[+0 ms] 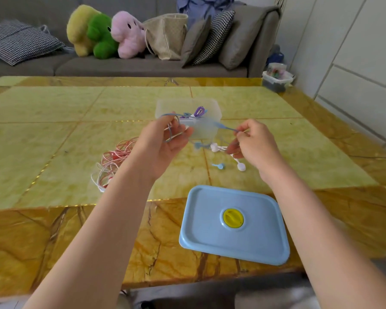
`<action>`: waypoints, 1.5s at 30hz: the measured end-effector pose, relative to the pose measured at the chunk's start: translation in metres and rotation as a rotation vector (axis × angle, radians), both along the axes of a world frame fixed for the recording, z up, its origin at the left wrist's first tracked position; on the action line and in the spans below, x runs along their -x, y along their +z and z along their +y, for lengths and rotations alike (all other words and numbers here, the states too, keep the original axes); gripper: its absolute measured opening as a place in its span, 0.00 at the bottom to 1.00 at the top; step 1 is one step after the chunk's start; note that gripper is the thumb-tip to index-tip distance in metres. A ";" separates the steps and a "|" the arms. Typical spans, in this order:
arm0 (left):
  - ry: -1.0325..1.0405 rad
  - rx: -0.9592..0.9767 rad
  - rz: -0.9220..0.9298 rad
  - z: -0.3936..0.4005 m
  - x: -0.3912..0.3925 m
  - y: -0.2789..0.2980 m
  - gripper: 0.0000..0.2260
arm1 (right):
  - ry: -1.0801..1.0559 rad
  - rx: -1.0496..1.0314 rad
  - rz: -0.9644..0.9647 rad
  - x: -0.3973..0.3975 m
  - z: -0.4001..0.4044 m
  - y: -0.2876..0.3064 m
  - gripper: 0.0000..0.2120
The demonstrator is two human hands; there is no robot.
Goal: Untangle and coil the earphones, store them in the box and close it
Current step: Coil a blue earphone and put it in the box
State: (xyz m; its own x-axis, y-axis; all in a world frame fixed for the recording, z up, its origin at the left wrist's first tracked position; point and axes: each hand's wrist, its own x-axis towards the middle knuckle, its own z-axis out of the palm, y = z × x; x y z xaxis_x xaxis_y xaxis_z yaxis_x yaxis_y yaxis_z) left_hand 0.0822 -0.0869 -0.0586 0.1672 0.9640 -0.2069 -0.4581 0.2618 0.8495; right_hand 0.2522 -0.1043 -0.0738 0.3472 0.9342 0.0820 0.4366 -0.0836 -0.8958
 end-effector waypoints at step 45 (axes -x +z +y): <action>-0.204 -0.172 0.057 0.006 -0.030 -0.017 0.07 | 0.097 -0.001 0.012 -0.006 -0.010 0.004 0.09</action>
